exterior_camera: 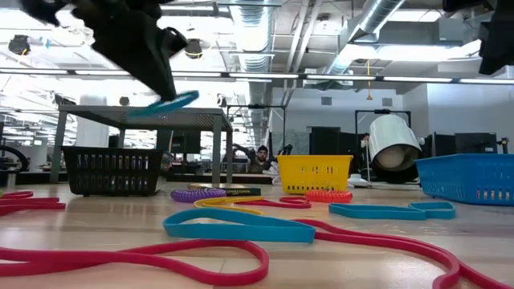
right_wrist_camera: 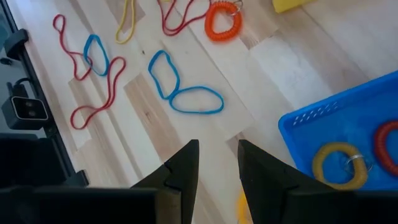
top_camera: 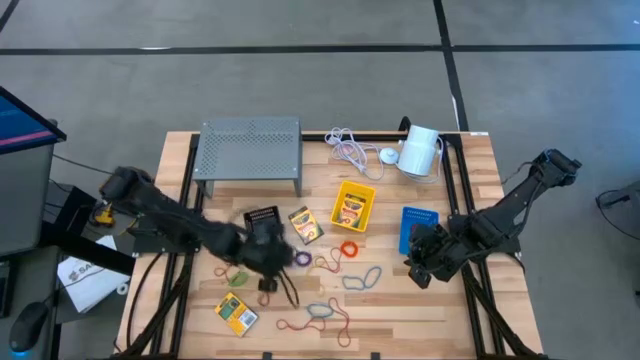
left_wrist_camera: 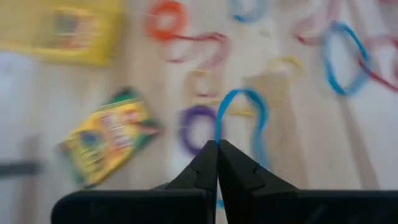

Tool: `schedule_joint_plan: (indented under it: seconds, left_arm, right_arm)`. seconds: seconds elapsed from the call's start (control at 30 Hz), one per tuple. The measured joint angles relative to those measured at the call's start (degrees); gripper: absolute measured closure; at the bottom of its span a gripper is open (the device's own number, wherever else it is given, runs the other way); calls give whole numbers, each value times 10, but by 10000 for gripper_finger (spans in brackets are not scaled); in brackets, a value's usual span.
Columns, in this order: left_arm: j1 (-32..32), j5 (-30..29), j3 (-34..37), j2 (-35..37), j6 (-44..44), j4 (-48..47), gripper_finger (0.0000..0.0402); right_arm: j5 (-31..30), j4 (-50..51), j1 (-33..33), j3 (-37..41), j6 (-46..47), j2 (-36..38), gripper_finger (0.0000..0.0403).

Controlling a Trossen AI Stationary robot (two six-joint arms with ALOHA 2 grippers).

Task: Pick & Place Office Desk Supplies
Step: Put the blue rubber band into the black bin

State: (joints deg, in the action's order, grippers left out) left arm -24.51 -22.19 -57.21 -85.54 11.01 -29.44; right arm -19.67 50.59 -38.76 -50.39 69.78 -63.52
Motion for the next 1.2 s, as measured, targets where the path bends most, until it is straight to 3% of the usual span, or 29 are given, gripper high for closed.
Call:
schedule_joint_plan:
  seconds: [0.27, 0.43, 0.63, 0.93, 1.2]
  left_arm:
    - [74, -5, 132, 220, 92, 15, 401]
    - [137, 35, 191, 289, 117, 13, 401]
    - [196, 97, 227, 286, 158, 24, 401]
    - [225, 137, 228, 239, 168, 2, 401]
    - [252, 151, 228, 182, 180, -5, 401]
  right_arm:
    - [1, 3, 23, 0, -43, 13, 296]
    - [-4, 4, 52, 0, -74, 30, 296]
    - [-13, -1, 123, 0, -165, 44, 296]
    - [-10, 3, 245, 0, -326, 47, 296]
    - [-12, 0, 302, 0, -358, 46, 296]
